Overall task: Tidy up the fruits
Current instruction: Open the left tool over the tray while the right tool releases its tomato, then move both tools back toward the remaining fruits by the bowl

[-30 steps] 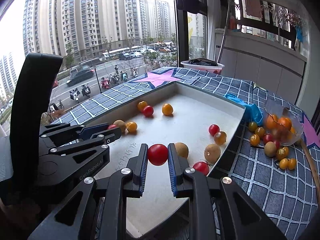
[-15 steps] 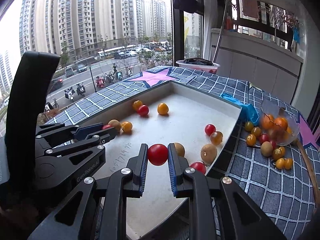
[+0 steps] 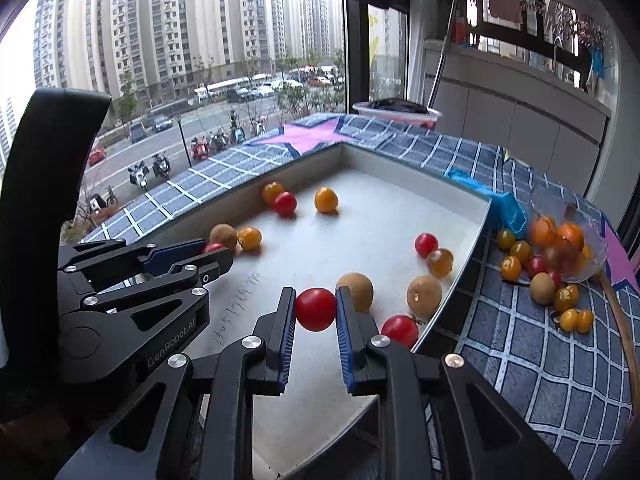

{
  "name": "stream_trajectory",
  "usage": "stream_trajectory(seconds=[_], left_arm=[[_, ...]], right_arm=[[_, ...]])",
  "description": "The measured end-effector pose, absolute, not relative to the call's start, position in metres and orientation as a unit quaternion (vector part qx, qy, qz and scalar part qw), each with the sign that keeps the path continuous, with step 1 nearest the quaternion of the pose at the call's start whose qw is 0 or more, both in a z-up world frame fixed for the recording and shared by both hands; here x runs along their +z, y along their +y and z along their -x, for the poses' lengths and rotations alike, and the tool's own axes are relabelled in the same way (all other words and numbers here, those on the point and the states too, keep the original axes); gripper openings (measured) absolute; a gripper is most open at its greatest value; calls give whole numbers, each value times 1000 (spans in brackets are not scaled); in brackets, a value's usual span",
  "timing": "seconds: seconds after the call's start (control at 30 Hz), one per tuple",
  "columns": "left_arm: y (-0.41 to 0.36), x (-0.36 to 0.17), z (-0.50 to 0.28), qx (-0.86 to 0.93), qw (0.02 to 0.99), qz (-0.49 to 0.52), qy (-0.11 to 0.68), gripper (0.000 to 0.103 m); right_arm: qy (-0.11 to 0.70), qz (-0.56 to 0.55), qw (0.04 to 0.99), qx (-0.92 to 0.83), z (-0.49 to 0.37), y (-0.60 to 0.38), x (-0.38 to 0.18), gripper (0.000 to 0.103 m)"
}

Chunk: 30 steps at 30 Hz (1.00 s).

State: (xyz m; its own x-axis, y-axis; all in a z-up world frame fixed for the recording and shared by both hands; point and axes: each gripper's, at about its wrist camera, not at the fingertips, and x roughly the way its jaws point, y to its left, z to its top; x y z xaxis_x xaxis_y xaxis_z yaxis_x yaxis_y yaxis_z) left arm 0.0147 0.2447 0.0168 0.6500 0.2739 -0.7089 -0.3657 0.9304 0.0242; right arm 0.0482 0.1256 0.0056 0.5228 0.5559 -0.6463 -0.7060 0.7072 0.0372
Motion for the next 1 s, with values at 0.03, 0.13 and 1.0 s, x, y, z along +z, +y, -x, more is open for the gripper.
stream_trajectory(seconds=[0.03,0.13,1.0], left_arm=[[245,16,-16,176,905,60,383,20],[246,14,-17,176,901,64,391,20],[250,18,-13,173,907,88,374,80]], right_arm=[[328,115,864,365,-49,126,5,21],[340,118,859,365,-52,128,2,22],[300,89,888,338,-44,108,15,41]])
